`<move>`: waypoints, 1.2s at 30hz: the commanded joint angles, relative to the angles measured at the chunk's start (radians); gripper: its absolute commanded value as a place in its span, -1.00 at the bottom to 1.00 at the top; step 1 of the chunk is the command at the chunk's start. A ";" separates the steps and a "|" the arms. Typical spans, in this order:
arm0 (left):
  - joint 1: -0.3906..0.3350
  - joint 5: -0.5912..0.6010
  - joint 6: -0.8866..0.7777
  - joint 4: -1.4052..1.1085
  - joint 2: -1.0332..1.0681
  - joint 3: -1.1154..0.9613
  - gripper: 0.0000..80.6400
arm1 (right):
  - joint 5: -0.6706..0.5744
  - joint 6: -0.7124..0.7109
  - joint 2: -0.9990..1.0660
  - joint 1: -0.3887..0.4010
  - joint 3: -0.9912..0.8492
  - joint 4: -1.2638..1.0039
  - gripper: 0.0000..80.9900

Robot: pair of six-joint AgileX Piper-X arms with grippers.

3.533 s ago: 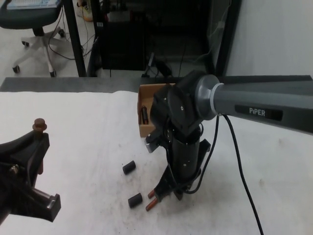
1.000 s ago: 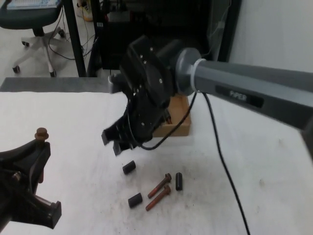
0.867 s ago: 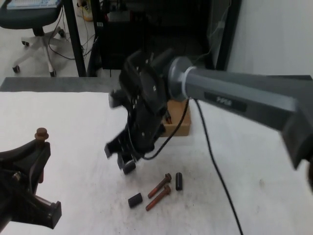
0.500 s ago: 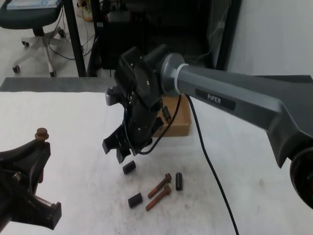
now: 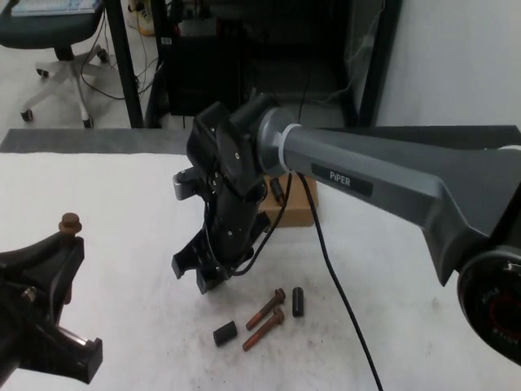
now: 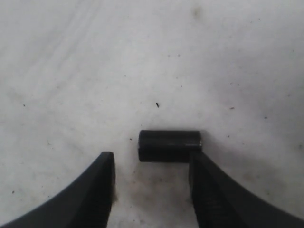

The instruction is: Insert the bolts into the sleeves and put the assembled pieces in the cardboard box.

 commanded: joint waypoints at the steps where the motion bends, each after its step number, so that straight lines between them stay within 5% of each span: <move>1: 0.002 -0.010 0.007 -0.011 -0.009 -0.008 -0.99 | -0.015 -0.008 0.021 0.008 -0.013 -0.002 0.14; 5: 0.002 -0.010 0.007 -0.011 -0.009 -0.008 -0.99 | -0.006 -0.028 0.026 0.008 -0.015 -0.011 -0.04; 10: 0.002 -0.010 0.007 -0.011 -0.009 -0.008 -0.99 | 0.072 -0.164 0.026 0.010 -0.023 -0.021 -0.87; 12: 0.002 -0.010 0.007 -0.011 -0.009 -0.008 -0.99 | 0.076 -0.213 0.026 0.010 -0.031 -0.020 -0.99; 17: 0.002 -0.010 0.007 -0.011 -0.009 -0.008 -0.99 | 0.076 -0.218 0.024 0.010 -0.080 -0.013 -0.99; 19: 0.002 -0.010 0.007 -0.011 -0.009 -0.008 -0.99 | 0.059 -0.224 0.023 0.010 -0.110 0.003 -0.82; 23: 0.002 -0.010 0.007 -0.011 -0.009 -0.008 -0.99 | 0.000 -0.280 0.023 0.010 -0.178 0.040 0.13; 25: 0.002 -0.010 0.007 -0.011 -0.009 -0.008 -0.99 | 0.009 -0.283 0.023 0.010 -0.189 0.037 0.39; 31: 0.002 -0.010 0.007 -0.011 -0.009 -0.008 -0.99 | 0.030 -0.449 0.027 0.010 -0.183 0.075 0.11; 36: 0.002 -0.010 0.007 -0.011 -0.009 -0.008 -0.99 | 0.059 -0.521 0.027 0.010 -0.183 0.094 0.10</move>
